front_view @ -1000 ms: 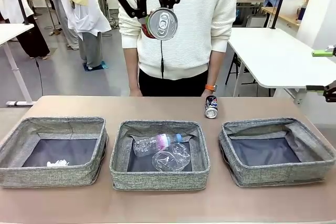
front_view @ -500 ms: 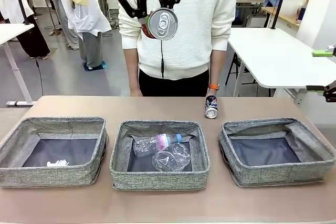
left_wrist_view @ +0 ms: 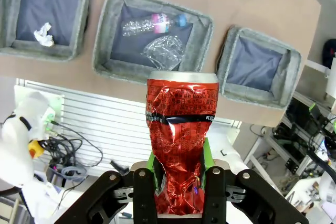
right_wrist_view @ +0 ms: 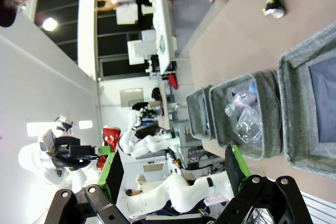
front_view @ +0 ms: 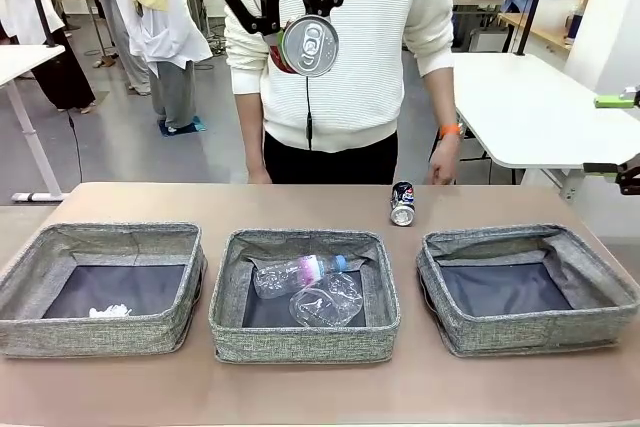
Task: Sort the waste into the appropriate baskets.
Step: Place the picked waste into the Fabric basket indicated by the person.
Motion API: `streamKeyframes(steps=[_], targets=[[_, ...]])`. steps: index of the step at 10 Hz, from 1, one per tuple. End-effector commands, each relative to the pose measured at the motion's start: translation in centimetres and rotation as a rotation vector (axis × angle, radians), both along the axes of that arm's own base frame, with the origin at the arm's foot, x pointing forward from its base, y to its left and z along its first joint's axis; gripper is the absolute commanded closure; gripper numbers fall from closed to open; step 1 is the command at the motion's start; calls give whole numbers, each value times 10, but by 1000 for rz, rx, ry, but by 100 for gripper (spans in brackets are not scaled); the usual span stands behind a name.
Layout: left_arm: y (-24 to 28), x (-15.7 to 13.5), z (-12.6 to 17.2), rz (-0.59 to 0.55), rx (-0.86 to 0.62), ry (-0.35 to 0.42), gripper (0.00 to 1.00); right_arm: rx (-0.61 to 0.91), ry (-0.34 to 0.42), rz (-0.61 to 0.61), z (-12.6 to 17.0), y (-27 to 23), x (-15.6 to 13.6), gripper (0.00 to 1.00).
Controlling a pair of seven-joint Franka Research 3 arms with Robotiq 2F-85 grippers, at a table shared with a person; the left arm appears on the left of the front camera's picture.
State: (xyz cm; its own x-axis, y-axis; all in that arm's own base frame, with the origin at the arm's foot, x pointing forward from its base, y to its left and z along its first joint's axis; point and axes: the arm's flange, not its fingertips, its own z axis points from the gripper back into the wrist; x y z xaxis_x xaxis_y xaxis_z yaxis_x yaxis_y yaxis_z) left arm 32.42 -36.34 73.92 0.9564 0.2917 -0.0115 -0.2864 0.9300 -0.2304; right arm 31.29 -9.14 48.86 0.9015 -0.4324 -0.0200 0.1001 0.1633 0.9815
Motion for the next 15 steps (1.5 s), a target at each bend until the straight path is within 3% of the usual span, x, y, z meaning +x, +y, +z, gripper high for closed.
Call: streamKeyframes(steps=[1, 14, 15], targets=[[2, -2, 0, 6, -18, -1, 67, 0, 0, 6, 3, -2, -1, 0], [2, -2, 0, 6, -18, -1, 67, 0, 0, 0, 0, 0, 0, 0], [0, 0, 0, 0, 0, 0, 67, 8, 15, 91, 0, -14, -4, 0]])
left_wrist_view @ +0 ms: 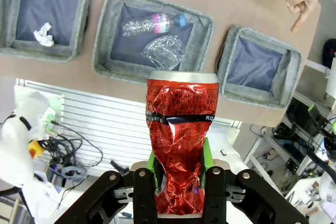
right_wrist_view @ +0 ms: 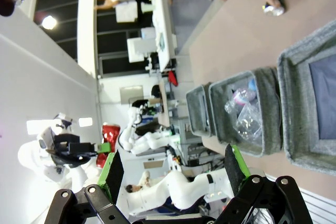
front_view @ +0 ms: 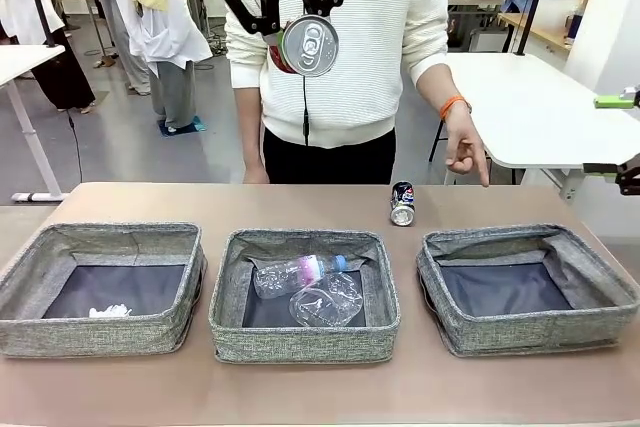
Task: Sort the waste into the appropriate baskets.
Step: Place the picked waste into the Fabric basket indicated by the person.
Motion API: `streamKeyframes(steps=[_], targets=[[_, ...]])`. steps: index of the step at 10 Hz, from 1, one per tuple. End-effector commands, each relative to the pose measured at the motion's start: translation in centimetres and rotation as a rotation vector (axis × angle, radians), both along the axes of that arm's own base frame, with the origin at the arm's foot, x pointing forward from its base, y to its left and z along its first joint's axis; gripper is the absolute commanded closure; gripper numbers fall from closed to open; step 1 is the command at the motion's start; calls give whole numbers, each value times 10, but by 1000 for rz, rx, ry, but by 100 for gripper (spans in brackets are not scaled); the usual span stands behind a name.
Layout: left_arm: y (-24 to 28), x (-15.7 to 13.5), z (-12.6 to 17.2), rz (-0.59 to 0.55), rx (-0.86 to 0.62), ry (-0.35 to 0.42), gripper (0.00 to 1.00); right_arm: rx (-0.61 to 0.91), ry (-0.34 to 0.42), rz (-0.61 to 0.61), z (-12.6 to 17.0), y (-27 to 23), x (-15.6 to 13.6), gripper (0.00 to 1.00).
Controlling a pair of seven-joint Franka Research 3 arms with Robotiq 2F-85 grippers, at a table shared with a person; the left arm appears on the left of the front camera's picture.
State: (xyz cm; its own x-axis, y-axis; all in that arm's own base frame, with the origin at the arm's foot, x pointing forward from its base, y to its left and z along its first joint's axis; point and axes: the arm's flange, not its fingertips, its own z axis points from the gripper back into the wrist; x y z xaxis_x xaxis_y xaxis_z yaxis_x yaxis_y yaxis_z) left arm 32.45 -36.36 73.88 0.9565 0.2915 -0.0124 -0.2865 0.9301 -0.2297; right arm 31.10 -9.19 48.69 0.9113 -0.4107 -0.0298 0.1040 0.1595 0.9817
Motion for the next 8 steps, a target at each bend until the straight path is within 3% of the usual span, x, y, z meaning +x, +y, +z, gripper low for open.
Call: streamKeyframes(steps=[1, 3, 4, 6, 7, 8], targets=[[-24, -11, -30, -43, -16, -117, 67, -73, -5, 12, 3, -54, -10, 0], [-78, -21, -88, -347, -103, -290, 67, -1, -68, -187, 17, -146, -50, 0], [-111, -16, -108, -398, -86, -349, 67, 99, -123, -289, 24, -187, -76, 0], [-172, 9, -127, -379, -61, -383, 67, 167, -203, -483, 22, -233, -119, 0], [-207, 27, -138, -309, -99, -365, 67, 71, -76, -357, 23, -196, -102, 0], [-234, 42, -155, -249, -74, -416, 67, 71, -76, -357, 23, -196, -102, 0]])
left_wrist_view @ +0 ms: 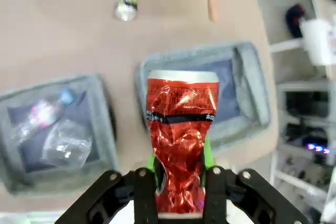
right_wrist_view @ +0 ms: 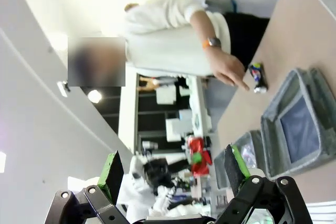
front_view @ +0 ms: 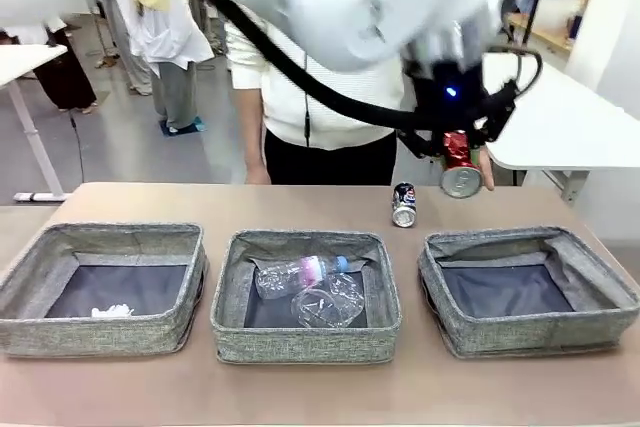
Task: Sort the waste into the appropriate baskets.
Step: Place the picked waste into the Fabric basket indicated by the person.
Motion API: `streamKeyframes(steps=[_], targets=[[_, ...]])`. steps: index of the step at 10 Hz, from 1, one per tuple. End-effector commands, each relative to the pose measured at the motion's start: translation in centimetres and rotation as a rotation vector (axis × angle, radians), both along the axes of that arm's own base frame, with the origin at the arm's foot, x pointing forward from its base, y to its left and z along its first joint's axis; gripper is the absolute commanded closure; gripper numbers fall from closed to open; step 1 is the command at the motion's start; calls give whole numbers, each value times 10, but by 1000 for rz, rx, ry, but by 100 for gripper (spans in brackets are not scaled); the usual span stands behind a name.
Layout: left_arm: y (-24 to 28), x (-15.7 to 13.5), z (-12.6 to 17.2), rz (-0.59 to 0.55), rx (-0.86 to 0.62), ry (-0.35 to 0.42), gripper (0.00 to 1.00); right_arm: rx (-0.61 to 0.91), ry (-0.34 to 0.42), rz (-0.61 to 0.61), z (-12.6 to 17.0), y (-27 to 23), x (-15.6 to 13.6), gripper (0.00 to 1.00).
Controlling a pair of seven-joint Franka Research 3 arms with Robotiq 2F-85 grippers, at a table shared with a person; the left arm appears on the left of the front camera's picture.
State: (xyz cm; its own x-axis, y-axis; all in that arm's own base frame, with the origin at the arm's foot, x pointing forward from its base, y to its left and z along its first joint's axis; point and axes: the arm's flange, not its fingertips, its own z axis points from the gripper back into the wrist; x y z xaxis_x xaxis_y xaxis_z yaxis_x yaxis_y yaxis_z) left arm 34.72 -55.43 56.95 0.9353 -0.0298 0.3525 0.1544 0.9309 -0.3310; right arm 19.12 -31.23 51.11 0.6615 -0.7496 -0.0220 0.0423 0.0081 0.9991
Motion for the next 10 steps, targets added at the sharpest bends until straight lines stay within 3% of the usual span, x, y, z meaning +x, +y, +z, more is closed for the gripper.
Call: streamKeyframes(steps=[1, 4, 6, 10], targets=[[-64, 26, -5, 48, -15, 71, 67, -46, 27, 69, -1, 24, 18, 0], [-90, 15, -36, 24, 21, 181, 67, -46, 27, 69, -1, 24, 18, 0], [-102, 15, -54, 24, 98, 157, 67, -46, 27, 69, -1, 24, 18, 0], [-102, 21, -56, 20, 105, 175, 67, -46, 27, 69, -1, 24, 18, 0]])
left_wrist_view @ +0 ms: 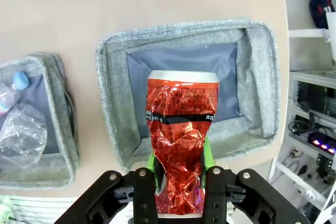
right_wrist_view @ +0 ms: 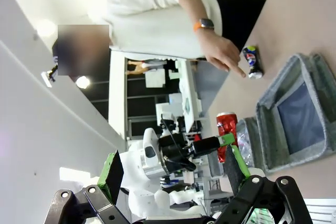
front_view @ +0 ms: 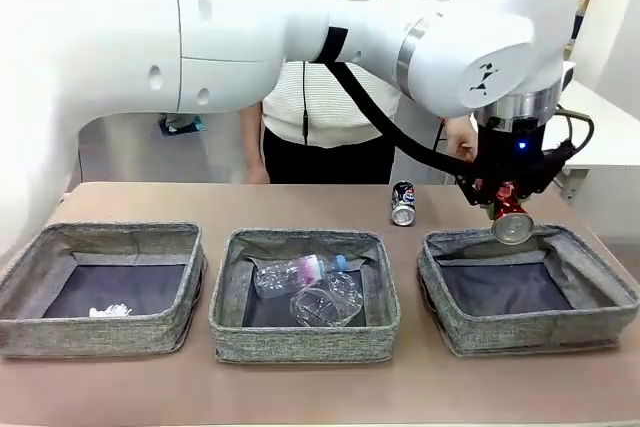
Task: Sort the waste into the appropriate baskets.
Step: Place the picked waste into the Fabric basket indicated by the person.
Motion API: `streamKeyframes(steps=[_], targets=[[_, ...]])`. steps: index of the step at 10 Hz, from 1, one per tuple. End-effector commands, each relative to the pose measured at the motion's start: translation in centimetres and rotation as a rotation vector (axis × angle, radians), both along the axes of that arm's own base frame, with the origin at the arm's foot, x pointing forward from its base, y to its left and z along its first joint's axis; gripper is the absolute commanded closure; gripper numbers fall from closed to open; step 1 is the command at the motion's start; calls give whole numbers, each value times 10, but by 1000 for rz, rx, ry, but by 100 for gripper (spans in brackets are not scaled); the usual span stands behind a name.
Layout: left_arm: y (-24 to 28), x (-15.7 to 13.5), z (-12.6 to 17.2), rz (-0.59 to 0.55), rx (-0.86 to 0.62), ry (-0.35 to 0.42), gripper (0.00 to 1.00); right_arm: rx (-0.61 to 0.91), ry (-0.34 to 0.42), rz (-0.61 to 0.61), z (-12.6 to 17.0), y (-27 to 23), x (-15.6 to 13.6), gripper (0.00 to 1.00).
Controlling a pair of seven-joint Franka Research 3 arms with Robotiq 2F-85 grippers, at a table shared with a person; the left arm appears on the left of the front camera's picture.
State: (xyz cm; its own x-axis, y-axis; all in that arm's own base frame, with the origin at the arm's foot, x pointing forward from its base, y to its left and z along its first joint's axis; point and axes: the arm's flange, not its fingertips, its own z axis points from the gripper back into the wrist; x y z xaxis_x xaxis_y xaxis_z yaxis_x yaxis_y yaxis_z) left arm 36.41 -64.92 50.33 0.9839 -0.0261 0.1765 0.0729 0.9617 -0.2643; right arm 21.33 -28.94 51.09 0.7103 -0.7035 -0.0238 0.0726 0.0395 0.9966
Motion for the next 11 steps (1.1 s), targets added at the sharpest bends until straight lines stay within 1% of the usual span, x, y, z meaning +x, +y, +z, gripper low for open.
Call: streamKeyframes(steps=[1, 2, 3, 4, 5, 7, 9, 10, 11], targets=[[-6, 5, 11, -16, -1, -1, 8, -18, -5, 1, -1, 1, -4, 0], [-5, 5, 12, -10, -5, -5, 9, -18, -5, 1, -1, 1, -4, 0], [-5, 5, 12, -6, -9, -9, 0, -18, -5, 1, -1, 1, -4, 0], [-4, 5, 12, -4, -3, -17, 5, -18, -5, 1, -1, 1, -4, 0], [-4, 5, 12, 0, 1, -22, 0, -18, -5, 1, -1, 1, -4, 0], [-1, 7, 13, 5, 0, -17, 0, -18, -5, 1, -1, 1, -4, 0], [7, 9, 17, -4, -1, 11, 0, -18, -5, 1, -1, 1, -4, 0], [27, 8, 25, -9, 36, -5, 0, -18, -5, 1, -1, 1, -4, 0], [65, 8, 39, -29, 38, 58, 0, 0, 0, 0, 0, 0, 0, 0]])
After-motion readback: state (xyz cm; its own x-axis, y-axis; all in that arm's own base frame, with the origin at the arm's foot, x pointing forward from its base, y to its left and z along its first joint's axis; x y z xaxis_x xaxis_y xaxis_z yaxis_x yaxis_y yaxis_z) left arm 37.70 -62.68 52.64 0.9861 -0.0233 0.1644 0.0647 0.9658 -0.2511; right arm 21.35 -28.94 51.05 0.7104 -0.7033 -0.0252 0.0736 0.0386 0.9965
